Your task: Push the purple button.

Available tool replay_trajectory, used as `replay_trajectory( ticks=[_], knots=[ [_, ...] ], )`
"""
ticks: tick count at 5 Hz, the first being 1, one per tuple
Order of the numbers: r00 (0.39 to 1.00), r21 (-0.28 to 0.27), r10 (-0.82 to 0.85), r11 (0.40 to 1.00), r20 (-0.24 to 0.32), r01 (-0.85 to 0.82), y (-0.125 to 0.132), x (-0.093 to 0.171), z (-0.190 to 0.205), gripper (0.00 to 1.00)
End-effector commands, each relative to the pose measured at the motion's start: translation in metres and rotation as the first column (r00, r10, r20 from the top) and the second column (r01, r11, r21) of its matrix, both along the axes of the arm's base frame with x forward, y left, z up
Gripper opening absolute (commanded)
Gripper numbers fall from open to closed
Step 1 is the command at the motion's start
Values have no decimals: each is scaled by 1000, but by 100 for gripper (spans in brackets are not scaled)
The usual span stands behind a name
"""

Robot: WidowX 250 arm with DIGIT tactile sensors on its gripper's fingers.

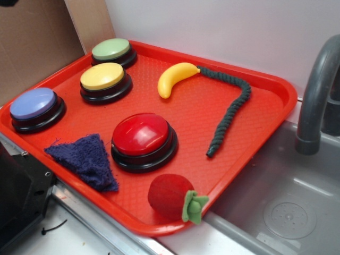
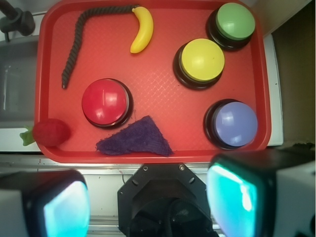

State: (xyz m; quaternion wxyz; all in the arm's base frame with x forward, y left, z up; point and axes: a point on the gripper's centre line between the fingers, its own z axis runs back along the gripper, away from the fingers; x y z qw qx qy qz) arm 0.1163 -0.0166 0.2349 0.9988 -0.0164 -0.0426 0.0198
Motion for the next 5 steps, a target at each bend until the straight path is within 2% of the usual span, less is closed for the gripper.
replay_trajectory(
  ticks=[1,2,3,4,5],
  knots=[
    [1000,0,0,1000,0,0,0,0,0,100],
    [985,-46,173,984,-12,-173,50,16,-32,100],
    [957,-40,289,956,-33,-291,102,19,-67,100],
    [962,-27,268,963,-57,-270,139,0,-110,100],
    [988,9,128,992,-81,-128,144,22,-143,100]
  ],
)
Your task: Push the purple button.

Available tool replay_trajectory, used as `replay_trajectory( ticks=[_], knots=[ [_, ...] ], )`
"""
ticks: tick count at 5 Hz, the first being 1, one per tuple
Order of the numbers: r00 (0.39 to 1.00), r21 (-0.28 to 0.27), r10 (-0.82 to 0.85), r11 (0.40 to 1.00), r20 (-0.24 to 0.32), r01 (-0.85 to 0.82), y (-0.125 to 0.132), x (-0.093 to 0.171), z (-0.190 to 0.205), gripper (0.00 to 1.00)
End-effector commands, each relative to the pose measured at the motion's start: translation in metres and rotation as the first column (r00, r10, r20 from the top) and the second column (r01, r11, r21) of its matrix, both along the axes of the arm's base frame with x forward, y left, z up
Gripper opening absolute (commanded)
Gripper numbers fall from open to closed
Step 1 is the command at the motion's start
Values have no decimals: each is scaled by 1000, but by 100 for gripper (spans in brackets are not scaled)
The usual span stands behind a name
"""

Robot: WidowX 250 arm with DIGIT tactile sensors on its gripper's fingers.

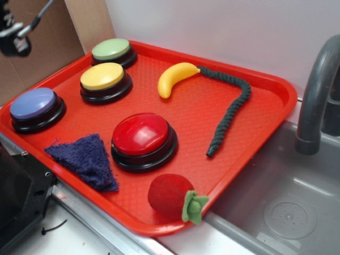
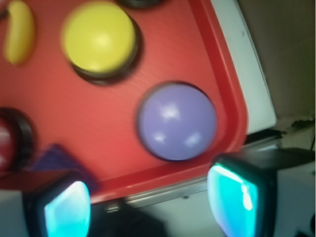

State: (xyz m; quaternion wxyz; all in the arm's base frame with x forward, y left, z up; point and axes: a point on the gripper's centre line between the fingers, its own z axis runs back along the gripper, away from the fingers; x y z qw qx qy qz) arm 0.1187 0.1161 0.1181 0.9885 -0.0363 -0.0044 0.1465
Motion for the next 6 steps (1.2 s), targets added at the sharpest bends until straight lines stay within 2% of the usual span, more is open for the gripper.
replay_trajectory(
  ticks=[1,2,3,5,6],
  knots=[
    [967,93,-250,963,-42,252,2,36,-45,100],
    [941,108,-337,934,-38,339,-13,53,-55,100],
    [934,115,-354,927,-54,358,-19,58,-64,100],
    [936,122,-348,928,-51,351,-20,54,-71,100],
    [942,100,-331,937,-51,335,-14,49,-75,100]
  ],
)
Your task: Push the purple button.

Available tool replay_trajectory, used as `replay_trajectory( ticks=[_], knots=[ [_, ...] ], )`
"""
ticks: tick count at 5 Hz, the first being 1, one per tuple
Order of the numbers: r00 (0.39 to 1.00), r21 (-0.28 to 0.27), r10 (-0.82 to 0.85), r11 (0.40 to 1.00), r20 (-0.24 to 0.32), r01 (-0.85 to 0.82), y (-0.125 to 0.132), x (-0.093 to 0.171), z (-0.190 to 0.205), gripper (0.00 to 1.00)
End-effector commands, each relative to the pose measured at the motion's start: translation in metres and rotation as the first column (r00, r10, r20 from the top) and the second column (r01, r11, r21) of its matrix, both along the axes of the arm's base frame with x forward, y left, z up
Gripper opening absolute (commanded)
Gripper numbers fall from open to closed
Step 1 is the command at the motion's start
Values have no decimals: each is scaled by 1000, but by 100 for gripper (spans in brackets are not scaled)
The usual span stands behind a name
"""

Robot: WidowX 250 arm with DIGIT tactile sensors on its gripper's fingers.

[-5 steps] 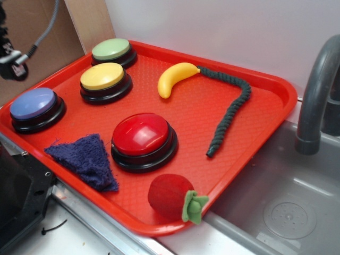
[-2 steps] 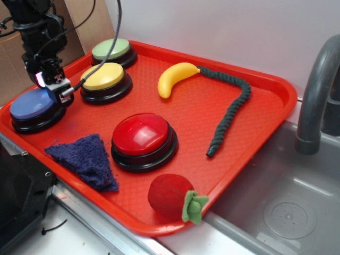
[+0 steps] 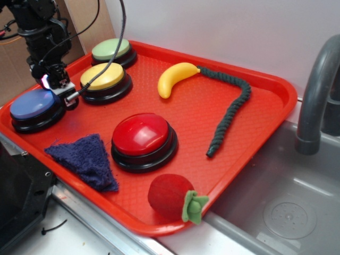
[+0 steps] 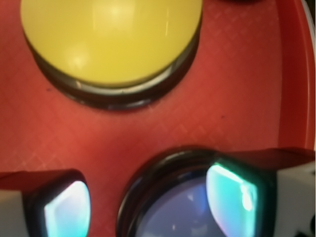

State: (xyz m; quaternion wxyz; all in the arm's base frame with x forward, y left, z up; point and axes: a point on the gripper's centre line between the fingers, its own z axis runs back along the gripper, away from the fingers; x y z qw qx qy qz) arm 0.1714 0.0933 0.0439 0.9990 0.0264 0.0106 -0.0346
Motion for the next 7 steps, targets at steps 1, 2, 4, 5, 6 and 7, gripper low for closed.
replay_trajectory(
  ticks=[1,2,4,5,6,7],
  knots=[
    [999,-10,33,999,-2,-33,9,-5,3,100],
    [998,6,50,999,47,-50,12,-5,45,100],
    [989,47,73,996,130,-80,22,-25,98,100],
    [988,55,73,995,137,-81,12,-17,104,100],
    [987,47,93,994,134,-100,5,-13,113,100],
    [986,44,86,995,141,-93,3,-10,118,100]
  ],
)
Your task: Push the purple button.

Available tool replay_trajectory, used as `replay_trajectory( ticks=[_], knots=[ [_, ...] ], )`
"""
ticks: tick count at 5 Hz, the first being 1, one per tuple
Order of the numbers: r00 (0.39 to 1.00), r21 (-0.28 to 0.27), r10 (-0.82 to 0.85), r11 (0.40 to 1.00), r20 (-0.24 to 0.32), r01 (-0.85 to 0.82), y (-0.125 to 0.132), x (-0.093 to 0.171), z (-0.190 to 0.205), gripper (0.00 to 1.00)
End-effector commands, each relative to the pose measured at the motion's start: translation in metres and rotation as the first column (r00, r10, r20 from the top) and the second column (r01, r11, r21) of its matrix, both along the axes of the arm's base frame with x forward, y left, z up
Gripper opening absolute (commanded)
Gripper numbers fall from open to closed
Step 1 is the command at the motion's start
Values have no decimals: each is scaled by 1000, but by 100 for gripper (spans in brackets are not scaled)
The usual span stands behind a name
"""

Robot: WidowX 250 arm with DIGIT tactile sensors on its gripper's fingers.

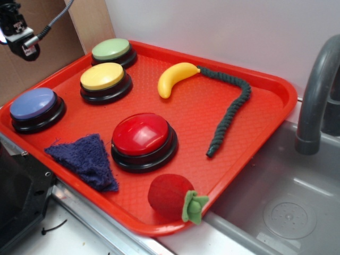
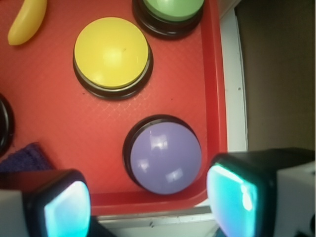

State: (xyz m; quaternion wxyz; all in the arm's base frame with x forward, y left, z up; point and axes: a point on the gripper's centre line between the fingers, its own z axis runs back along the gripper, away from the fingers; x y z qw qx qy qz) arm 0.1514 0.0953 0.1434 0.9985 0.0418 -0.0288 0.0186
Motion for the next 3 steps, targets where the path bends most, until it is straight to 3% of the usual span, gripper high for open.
replay_trajectory(
  ticks=[1,3],
  knots=[
    [998,47,-31,998,51,29,-6,21,26,100],
    [994,56,-75,996,84,71,-23,28,33,100]
  ],
)
